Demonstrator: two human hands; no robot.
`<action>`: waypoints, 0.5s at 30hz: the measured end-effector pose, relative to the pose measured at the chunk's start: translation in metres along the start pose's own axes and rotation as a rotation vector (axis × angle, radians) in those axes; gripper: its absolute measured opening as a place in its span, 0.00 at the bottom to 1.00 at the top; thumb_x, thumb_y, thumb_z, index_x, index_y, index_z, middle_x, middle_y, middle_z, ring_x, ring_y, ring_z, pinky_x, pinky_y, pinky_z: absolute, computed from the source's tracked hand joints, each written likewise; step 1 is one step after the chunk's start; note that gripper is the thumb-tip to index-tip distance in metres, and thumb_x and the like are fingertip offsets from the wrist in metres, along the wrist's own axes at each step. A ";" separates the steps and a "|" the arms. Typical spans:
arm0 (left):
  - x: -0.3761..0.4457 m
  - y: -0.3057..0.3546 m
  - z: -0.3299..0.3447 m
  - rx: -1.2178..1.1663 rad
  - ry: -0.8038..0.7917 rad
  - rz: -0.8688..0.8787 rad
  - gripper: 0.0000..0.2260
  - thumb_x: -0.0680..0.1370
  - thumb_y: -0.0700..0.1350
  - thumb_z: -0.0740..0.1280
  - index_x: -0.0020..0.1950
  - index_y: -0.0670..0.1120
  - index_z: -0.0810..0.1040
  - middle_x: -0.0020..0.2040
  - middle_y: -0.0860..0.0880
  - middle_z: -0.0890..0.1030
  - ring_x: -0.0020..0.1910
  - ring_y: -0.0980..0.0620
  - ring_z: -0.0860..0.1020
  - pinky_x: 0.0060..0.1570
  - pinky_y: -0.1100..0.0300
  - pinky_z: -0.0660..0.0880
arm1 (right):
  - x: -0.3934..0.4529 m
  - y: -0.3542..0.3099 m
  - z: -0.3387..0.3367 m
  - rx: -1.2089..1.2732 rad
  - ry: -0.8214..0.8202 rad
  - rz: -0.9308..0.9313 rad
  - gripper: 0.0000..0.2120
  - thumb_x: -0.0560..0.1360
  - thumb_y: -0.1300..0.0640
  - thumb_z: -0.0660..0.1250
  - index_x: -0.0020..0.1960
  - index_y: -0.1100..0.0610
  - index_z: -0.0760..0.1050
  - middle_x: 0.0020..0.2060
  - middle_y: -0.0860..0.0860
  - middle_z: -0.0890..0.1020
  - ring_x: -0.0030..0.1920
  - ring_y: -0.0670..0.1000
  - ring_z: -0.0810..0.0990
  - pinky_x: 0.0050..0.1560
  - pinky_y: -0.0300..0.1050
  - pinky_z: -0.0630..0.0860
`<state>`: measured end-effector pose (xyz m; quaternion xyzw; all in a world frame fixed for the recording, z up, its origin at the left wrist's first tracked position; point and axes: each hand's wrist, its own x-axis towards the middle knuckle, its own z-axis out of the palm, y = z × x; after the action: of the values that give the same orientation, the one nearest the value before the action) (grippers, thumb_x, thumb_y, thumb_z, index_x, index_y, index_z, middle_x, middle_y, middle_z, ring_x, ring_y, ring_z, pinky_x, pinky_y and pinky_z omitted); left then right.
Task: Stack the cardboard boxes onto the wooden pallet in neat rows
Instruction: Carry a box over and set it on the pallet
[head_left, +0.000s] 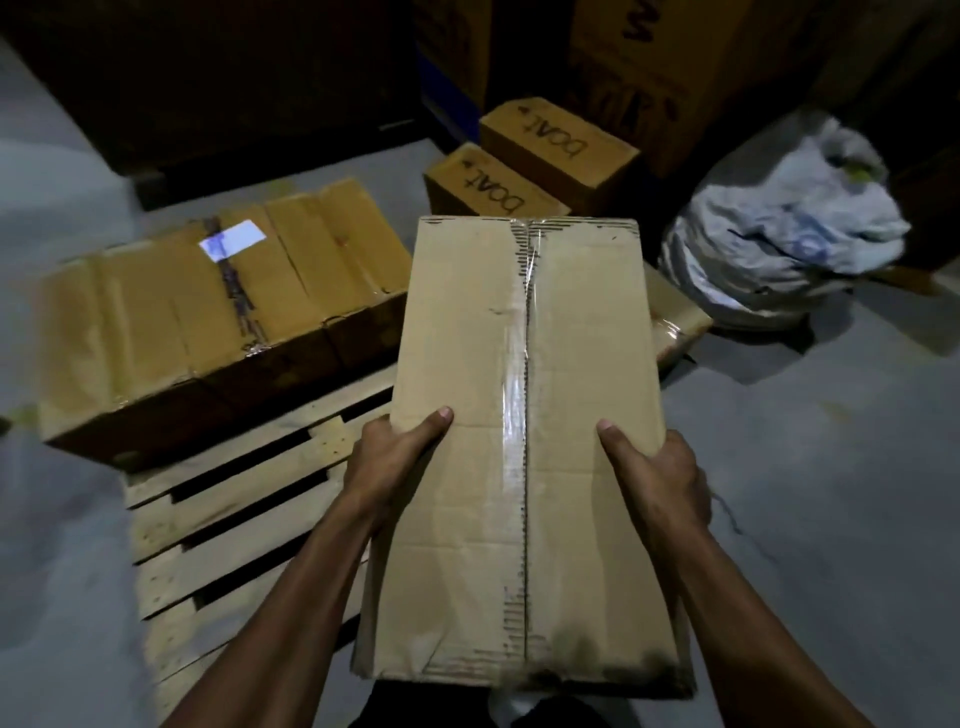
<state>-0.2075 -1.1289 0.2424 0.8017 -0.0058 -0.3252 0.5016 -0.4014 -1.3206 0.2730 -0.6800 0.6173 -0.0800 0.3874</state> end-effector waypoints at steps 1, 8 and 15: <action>0.010 0.004 -0.002 -0.008 0.028 -0.011 0.28 0.62 0.70 0.76 0.49 0.49 0.85 0.42 0.51 0.87 0.42 0.46 0.86 0.50 0.43 0.83 | 0.013 -0.012 0.007 -0.014 -0.026 -0.010 0.40 0.64 0.23 0.62 0.62 0.52 0.73 0.53 0.55 0.80 0.51 0.60 0.78 0.55 0.56 0.77; 0.060 0.003 -0.002 -0.136 0.162 -0.099 0.28 0.64 0.68 0.76 0.54 0.50 0.82 0.47 0.50 0.86 0.47 0.46 0.84 0.53 0.43 0.82 | 0.094 -0.064 0.058 -0.114 -0.203 -0.136 0.35 0.69 0.28 0.64 0.66 0.51 0.68 0.54 0.53 0.78 0.53 0.57 0.77 0.57 0.59 0.76; 0.108 -0.030 0.028 -0.223 0.387 -0.242 0.34 0.57 0.72 0.73 0.53 0.49 0.82 0.49 0.49 0.86 0.49 0.46 0.84 0.54 0.44 0.81 | 0.180 -0.075 0.127 -0.184 -0.426 -0.257 0.31 0.71 0.31 0.66 0.64 0.52 0.70 0.53 0.51 0.78 0.48 0.52 0.75 0.51 0.50 0.72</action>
<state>-0.1470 -1.1725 0.1541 0.7835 0.2224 -0.2220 0.5360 -0.2276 -1.4326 0.1662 -0.7866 0.4351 0.0730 0.4320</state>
